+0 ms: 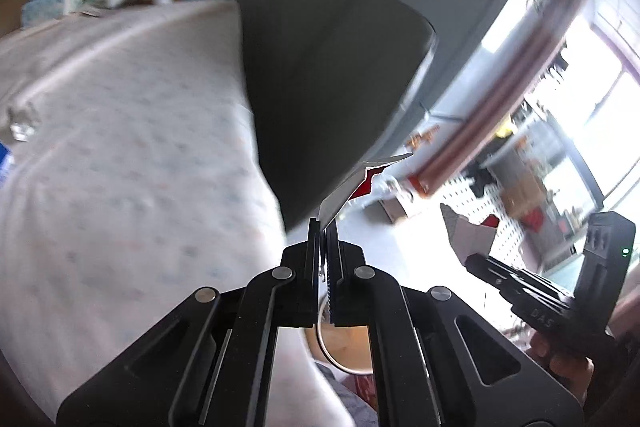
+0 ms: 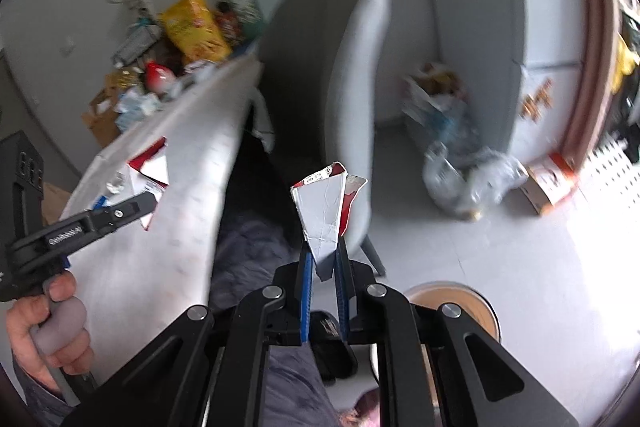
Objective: Collect trash
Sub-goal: 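Carry the carton in the right gripper over the bin and open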
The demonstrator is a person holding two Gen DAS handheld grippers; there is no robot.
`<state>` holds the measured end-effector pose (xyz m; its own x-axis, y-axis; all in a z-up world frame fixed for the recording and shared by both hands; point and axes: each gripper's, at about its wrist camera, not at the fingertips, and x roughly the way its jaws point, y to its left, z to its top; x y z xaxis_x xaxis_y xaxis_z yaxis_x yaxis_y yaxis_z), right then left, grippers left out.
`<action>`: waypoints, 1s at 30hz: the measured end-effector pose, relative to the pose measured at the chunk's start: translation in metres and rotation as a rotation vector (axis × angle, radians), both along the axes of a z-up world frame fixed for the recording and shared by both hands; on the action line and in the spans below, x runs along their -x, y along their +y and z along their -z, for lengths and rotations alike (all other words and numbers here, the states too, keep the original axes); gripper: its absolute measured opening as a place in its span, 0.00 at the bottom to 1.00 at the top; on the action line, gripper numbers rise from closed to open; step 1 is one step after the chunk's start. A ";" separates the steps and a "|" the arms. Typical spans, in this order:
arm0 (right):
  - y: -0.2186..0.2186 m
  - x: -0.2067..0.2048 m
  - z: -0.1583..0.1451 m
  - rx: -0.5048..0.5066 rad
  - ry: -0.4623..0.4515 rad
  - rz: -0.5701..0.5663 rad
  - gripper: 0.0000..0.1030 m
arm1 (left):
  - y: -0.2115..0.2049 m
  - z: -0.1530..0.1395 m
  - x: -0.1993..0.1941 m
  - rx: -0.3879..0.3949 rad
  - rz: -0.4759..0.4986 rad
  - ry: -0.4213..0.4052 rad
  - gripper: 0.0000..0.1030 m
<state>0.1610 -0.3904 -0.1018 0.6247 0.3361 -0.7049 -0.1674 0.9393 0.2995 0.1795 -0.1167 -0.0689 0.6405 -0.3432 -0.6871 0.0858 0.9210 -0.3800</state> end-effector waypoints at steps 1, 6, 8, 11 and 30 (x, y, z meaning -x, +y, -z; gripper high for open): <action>-0.007 0.001 0.007 -0.001 0.015 0.011 0.11 | -0.008 0.004 -0.001 -0.004 0.016 0.010 0.04; -0.043 0.007 0.043 -0.009 0.098 0.078 0.11 | -0.035 0.018 -0.006 -0.020 0.072 0.056 0.04; -0.053 0.008 0.058 -0.017 0.129 0.099 0.12 | -0.046 0.023 -0.008 -0.029 0.093 0.067 0.04; -0.065 0.011 0.078 -0.018 0.178 0.122 0.14 | -0.062 0.030 -0.010 -0.038 0.124 0.085 0.04; -0.127 0.035 0.087 0.017 0.156 0.296 0.58 | -0.125 0.046 -0.018 -0.086 0.273 0.157 0.04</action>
